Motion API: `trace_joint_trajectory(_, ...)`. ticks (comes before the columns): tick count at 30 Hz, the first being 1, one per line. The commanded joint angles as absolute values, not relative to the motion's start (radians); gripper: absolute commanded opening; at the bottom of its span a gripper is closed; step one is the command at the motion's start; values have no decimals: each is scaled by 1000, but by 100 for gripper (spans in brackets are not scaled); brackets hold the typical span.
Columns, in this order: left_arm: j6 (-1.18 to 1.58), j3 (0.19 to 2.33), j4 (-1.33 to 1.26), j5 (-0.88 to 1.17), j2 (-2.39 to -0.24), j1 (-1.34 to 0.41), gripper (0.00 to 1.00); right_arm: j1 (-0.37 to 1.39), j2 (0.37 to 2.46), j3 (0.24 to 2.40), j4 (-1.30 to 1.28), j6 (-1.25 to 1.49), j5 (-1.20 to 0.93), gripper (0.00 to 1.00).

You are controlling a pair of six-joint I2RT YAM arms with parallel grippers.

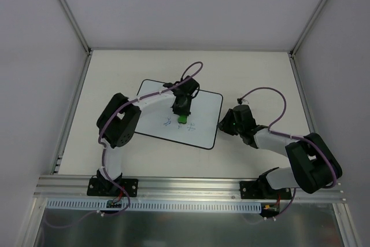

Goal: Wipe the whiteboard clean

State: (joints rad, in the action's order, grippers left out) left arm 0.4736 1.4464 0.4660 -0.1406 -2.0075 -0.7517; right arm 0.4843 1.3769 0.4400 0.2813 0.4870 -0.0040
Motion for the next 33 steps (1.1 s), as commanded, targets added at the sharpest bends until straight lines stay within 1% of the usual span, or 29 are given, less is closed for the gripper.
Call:
trace_joint_trajectory(1,453,1393,552,-207,-1910,-669,0,502,1420,377,94,477,23,29)
trace_joint_trajectory(5,439,1330,551,-232,-1881,-585,0,502,1425,377,97,474,21,29)
trace_joint_trajectory(11,419,1313,546,-255,-1894,-471,0,502,1428,373,104,471,17,30)
trace_joint_trajectory(13,407,1328,545,-255,-1916,-469,0,500,1431,370,110,471,14,30)
trace_joint_trajectory(14,408,1336,546,-221,-1940,-471,0,500,1433,370,112,471,12,30)
trace_joint_trajectory(17,429,1356,543,-184,-1991,-503,0,502,1433,370,112,472,14,30)
trace_joint_trajectory(20,465,1370,545,-167,-2040,-578,0,502,1422,365,110,482,20,30)
trace_joint_trajectory(23,518,1394,543,-124,-2094,-678,0,502,1407,360,109,486,25,31)
trace_joint_trajectory(25,529,1426,543,-55,-2152,-765,0,502,1404,360,109,486,25,31)
trace_joint_trajectory(29,549,1499,546,-3,-2198,-862,0,502,1410,361,110,489,29,30)
trace_joint_trajectory(31,567,1503,546,40,-2197,-870,0,502,1411,359,110,491,29,30)
trace_joint_trajectory(33,571,1502,545,31,-2171,-870,0,502,1410,356,110,491,31,31)
